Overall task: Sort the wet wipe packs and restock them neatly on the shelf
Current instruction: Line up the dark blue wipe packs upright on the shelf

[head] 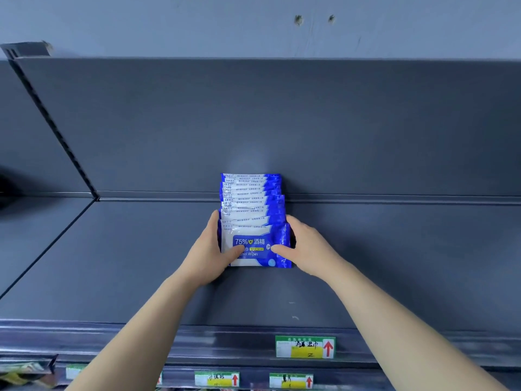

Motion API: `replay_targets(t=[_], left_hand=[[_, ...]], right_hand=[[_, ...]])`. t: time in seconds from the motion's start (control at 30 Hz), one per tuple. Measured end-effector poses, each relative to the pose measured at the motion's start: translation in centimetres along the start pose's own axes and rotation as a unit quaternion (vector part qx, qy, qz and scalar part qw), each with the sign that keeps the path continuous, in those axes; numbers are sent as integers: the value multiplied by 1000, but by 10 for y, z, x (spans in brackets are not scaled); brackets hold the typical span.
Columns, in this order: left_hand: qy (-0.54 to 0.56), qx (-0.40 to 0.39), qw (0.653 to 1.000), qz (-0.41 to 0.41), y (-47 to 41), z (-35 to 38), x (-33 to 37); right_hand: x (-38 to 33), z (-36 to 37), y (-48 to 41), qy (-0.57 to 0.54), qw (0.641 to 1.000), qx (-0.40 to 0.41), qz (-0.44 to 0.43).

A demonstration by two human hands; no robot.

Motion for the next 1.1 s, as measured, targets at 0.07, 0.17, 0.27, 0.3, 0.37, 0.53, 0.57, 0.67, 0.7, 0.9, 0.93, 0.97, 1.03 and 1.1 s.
replay_targets(t=[0.07, 0.17, 0.27, 0.3, 0.37, 0.53, 0.57, 0.67, 0.7, 0.9, 0.93, 0.97, 1.03, 1.1], left_hand=[[-21, 29, 999, -1, 3, -1, 0], [-136, 100, 985, 30, 6, -7, 5], [-205, 131, 967, 75, 7, -11, 21], [-225, 132, 961, 87, 7, -10, 25], [-252, 136, 948, 136, 10, -7, 38], [-243, 53, 928, 279, 42, 16, 75], [-235, 32, 922, 307, 53, 23, 84], [-213, -18, 891, 401, 92, 48, 112], [-203, -35, 880, 429, 108, 57, 122], [-142, -124, 793, 580, 240, 116, 188], [-134, -134, 773, 605, 266, 127, 199], [-126, -144, 753, 629, 292, 138, 209], [-111, -175, 721, 661, 347, 159, 227], [-94, -201, 691, 688, 404, 175, 245]], right_hand=[[-1, -2, 4, 29, 1000, 9, -6], [-6, -6, 15, 80, 997, 18, 8], [-18, -13, 28, 147, 988, 38, 10], [-22, -15, 35, 162, 985, 50, 9], [-29, -20, 52, 188, 979, 80, 15], [-40, -25, 125, 238, 952, 175, 86], [-41, -25, 144, 243, 944, 195, 104], [-42, -23, 214, 258, 917, 264, 151], [-41, -21, 240, 262, 906, 286, 171], [-34, 0, 417, 264, 838, 352, 323], [-34, 4, 448, 259, 824, 367, 345], [-33, 8, 479, 253, 809, 382, 369], [-32, 18, 541, 246, 775, 409, 415], [-31, 29, 601, 236, 750, 423, 450]])
Point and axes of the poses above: each hand's wrist, its own y-axis away from the middle knuckle, its own z-axis out of the palm, x = y × z, the point moved 4 cm from there along -y, towards the middle knuckle, and after that the axes turned 11 degrees about -y, right-handed, at the moved point
